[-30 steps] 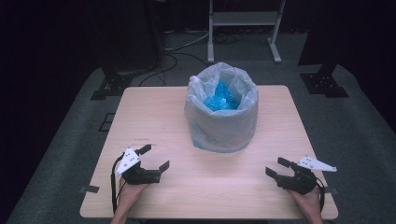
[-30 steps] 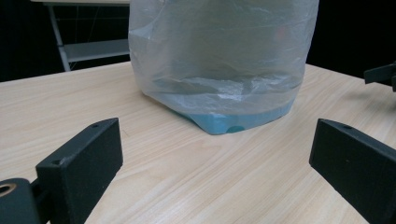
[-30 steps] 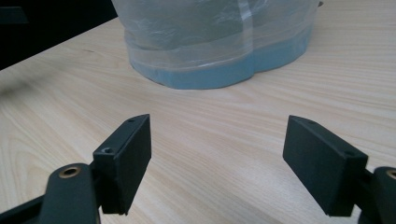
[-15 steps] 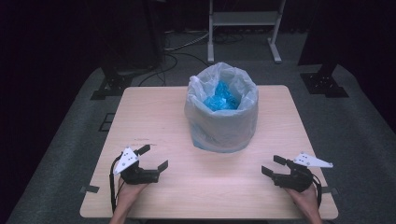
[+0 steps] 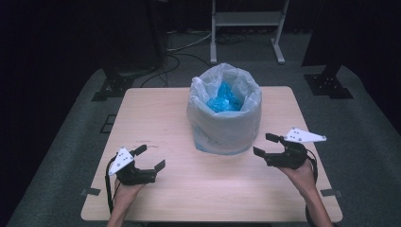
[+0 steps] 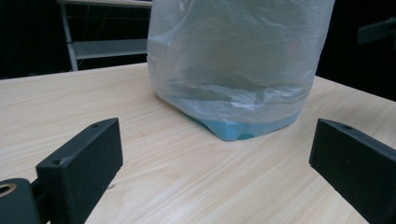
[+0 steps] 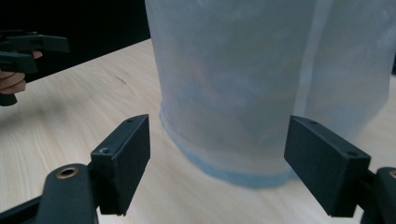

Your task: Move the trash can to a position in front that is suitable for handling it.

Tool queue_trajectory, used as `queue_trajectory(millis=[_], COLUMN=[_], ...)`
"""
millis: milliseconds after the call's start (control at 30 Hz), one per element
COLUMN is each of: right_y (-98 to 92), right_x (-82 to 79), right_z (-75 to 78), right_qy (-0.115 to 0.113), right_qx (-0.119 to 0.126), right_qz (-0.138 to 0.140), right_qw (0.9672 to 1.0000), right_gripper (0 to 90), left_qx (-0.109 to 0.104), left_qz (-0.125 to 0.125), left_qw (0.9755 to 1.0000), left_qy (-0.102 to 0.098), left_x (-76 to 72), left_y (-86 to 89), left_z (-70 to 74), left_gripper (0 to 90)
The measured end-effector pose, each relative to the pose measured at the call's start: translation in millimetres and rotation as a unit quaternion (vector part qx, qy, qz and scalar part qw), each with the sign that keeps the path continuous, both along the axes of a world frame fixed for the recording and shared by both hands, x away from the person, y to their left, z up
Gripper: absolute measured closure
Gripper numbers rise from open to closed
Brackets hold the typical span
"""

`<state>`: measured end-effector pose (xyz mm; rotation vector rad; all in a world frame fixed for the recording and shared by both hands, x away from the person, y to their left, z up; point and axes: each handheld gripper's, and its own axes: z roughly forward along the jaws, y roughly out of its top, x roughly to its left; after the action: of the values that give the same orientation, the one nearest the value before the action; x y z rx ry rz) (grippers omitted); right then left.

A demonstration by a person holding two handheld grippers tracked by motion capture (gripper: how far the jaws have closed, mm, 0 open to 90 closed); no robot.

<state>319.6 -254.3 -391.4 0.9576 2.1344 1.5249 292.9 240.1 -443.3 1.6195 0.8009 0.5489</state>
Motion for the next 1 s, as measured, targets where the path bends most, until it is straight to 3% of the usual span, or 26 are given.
queue_trajectory(millis=[33,67,267,333,400,533,700,767,933,967,1000], right_y=[0.0,6.6,28.0,31.9,45.1,63.6,85.5,99.6,115.2,115.2,120.4], right_x=[0.0,6.3,22.9,25.9,38.6,55.6,70.1,76.1,82.1,82.1,83.2], right_z=[0.0,11.6,46.9,52.5,68.2,80.7,84.2,83.9,80.6,80.6,79.2], right_qy=[0.000,-0.009,-0.032,-0.037,-0.047,-0.051,-0.043,-0.040,-0.036,-0.036,-0.039], right_qx=[0.000,-0.003,-0.019,-0.023,-0.038,-0.054,-0.087,-0.110,-0.151,-0.151,-0.166], right_qz=[0.000,0.007,0.029,0.031,0.039,0.054,0.078,0.092,0.105,0.105,0.106], right_qw=[1.0000,0.9999,0.9989,0.9986,0.9974,0.9958,0.9922,0.9889,0.9824,0.9824,0.9797], right_gripper=[21.4,21.4,21.4,21.4,21.4,21.4,22.0,25.3,40.1,40.1,46.0], left_qx=[0.001,0.001,-0.002,-0.001,-0.003,-0.007,-0.005,-0.003,-0.003,-0.003,-0.006], left_qz=[0.001,0.005,0.010,0.011,0.013,0.012,0.010,0.010,0.016,0.016,0.017], left_qw=[1.0000,1.0000,0.9999,0.9999,0.9999,0.9999,0.9999,0.9999,0.9999,0.9999,0.9998], left_qy=[-0.001,-0.001,0.004,0.005,0.004,0.001,0.002,0.001,-0.003,-0.003,-0.004], left_x=[0.3,0.4,1.4,1.7,1.7,1.0,1.2,1.1,1.1,1.1,0.6], left_y=[1.3,3.6,9.0,9.4,9.4,9.1,9.9,10.6,11.6,11.6,12.4], left_z=[0.2,0.7,1.6,1.7,2.0,3.7,4.5,5.5,10.4,10.4,12.2], left_gripper=[1.4,1.4,1.4,1.4,1.4,1.5,1.5,1.5,1.5,1.5,1.5])
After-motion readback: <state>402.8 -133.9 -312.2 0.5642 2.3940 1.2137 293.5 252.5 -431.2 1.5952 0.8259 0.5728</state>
